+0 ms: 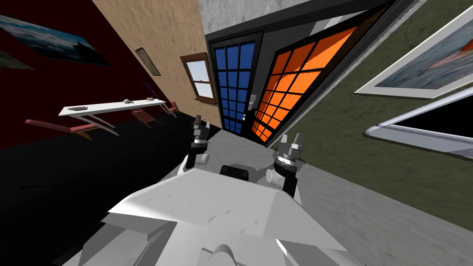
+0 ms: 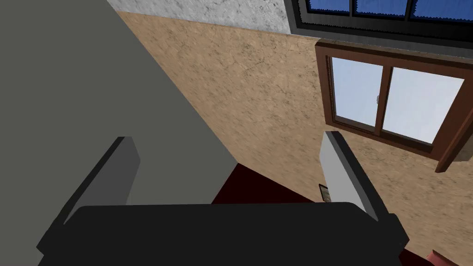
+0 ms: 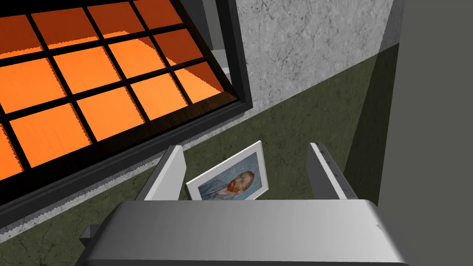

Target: Push the door open

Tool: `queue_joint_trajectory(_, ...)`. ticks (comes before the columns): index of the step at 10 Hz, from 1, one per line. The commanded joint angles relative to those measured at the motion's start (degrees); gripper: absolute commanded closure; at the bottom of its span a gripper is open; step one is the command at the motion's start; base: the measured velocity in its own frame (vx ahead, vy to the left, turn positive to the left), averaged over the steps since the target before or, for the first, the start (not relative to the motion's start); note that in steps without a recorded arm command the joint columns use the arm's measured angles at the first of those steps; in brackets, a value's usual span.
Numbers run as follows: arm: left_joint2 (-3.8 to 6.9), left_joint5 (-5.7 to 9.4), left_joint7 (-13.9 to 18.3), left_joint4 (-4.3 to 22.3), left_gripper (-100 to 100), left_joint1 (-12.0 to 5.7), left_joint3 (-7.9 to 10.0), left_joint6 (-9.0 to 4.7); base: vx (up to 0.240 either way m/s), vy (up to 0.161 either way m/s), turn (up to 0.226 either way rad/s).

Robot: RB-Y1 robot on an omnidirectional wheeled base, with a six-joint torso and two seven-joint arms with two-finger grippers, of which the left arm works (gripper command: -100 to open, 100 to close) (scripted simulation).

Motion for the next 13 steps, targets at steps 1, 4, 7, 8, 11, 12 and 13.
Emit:
queue_joint_trajectory(1, 0.79, 0.91, 1.25, 1.72, -100, -0.49, -0.08, -0.61, 0.049, -0.005, -0.109)
queue_joint_trajectory(4, 1.86, 2.42, 3.33, 4.58, -100, -1.32, -0.21, -1.63, 0.13, 0.025, -0.115)
queue_joint_trajectory(7, 3.07, 4.55, 6.25, 8.62, -100, -2.48, -0.4, -3.07, 0.139, 0.024, -0.126)
queue_joint_trajectory(8, 3.26, 4.99, 6.86, 9.45, -100, -2.72, -0.44, -3.37, 0.114, 0.031, -0.112)
queue_joint_trajectory(11, 4.22, 7.2, 9.89, 13.63, -100, -3.92, -0.63, -4.86, 0.12, 0.022, -0.131)
queue_joint_trajectory(12, 4.38, 7.71, 10.59, 14.59, -100, -4.2, -0.68, -5.21, 0.129, 0.044, -0.105)
queue_joint_trajectory(13, 4.54, 8.23, 11.29, 15.56, -100, -4.48, -0.72, -5.55, 0.106, 0.045, -0.088)
